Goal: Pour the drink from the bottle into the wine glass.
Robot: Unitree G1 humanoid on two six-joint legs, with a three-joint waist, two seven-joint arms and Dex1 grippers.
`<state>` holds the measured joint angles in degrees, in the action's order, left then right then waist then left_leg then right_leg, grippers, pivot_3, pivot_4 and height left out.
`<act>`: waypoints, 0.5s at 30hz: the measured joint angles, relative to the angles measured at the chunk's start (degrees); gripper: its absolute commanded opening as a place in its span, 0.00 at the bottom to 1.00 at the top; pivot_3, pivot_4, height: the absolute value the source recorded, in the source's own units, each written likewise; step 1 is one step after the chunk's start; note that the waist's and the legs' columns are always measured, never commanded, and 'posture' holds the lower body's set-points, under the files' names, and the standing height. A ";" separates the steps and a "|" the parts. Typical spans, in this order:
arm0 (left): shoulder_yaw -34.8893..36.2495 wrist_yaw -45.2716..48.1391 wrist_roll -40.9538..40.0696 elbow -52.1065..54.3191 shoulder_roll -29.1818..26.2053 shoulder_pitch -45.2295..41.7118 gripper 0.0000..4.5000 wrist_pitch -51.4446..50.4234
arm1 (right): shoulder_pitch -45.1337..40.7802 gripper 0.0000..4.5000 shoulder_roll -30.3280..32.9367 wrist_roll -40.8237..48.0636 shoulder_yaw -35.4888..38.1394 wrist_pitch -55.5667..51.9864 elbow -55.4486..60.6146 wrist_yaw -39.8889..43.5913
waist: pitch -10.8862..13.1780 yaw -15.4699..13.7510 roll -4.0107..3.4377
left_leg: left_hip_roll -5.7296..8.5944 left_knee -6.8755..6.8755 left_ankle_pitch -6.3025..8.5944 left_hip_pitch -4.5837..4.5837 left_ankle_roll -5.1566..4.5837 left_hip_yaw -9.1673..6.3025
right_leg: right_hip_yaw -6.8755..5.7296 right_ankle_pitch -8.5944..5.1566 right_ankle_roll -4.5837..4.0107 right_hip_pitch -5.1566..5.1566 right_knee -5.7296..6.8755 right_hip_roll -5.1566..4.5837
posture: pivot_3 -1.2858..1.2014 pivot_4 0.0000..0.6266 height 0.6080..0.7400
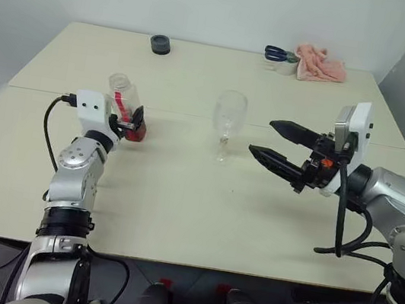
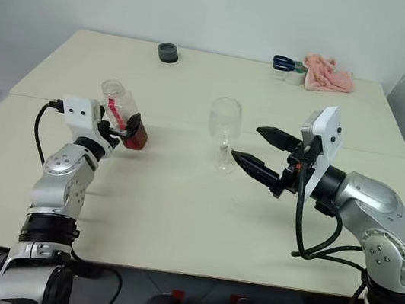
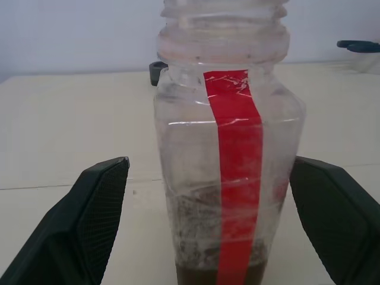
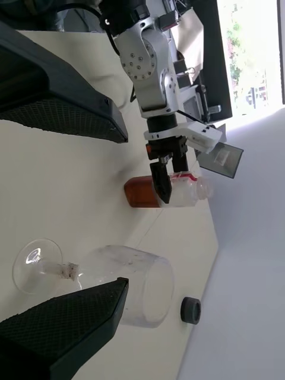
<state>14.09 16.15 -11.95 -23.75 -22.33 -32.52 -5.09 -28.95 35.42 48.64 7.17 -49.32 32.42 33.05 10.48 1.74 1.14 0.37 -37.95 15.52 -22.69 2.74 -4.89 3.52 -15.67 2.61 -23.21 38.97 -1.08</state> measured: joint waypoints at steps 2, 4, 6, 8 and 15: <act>-0.60 1.22 0.76 -4.61 0.01 -2.34 1.00 2.75 | 0.39 0.86 0.00 0.09 0.02 0.00 0.08 -0.57 | 0.00 -0.01 0.00 | 0.00 -0.01 0.00 -0.02 0.00 -0.03 | -0.03 0.00 0.00 -0.01 0.00 0.00 | 0.52 0.24 1.00; -0.97 2.15 1.16 -8.01 0.00 -4.09 1.00 5.29 | 0.64 0.86 -0.01 0.16 0.04 0.00 0.11 -0.84 | 0.00 0.05 0.00 | 0.00 -0.01 0.00 -0.02 0.00 -0.03 | -0.03 0.00 0.00 -0.01 0.00 0.00 | 0.52 0.24 1.00; -1.01 2.84 1.44 -10.39 -0.02 -5.44 1.00 7.35 | 0.89 0.86 -0.01 0.32 0.04 0.00 0.13 -1.05 | 0.00 0.06 0.00 | -0.01 0.00 0.00 -0.02 0.00 -0.03 | -0.03 0.00 0.00 -0.02 0.00 0.00 | 0.52 0.24 1.00; -1.01 3.33 1.51 -12.25 -0.24 -6.50 0.96 8.86 | 0.97 0.86 -0.02 0.41 0.04 0.01 0.23 -1.28 | 0.00 0.06 0.01 | -0.01 -0.01 0.00 -0.03 0.00 -0.05 | -0.03 0.00 0.00 -0.02 0.01 0.00 | 0.52 0.24 1.00; -0.09 3.48 1.46 -14.91 -1.55 -7.04 0.53 10.90 | 1.55 0.87 -0.07 0.43 0.05 0.10 0.45 -2.13 | 0.00 0.04 0.01 | 0.00 -0.01 0.00 -0.05 0.00 -0.08 | -0.05 0.00 0.00 -0.03 0.01 -0.01 | 0.52 0.24 1.00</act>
<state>14.00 19.64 -10.49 -38.66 -23.88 -39.56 5.81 -27.40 35.35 49.07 7.22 -49.21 32.87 30.92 10.49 1.77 1.14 0.37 -37.96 15.52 -22.74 2.74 -4.97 3.47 -15.66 2.61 -23.24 38.98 -1.09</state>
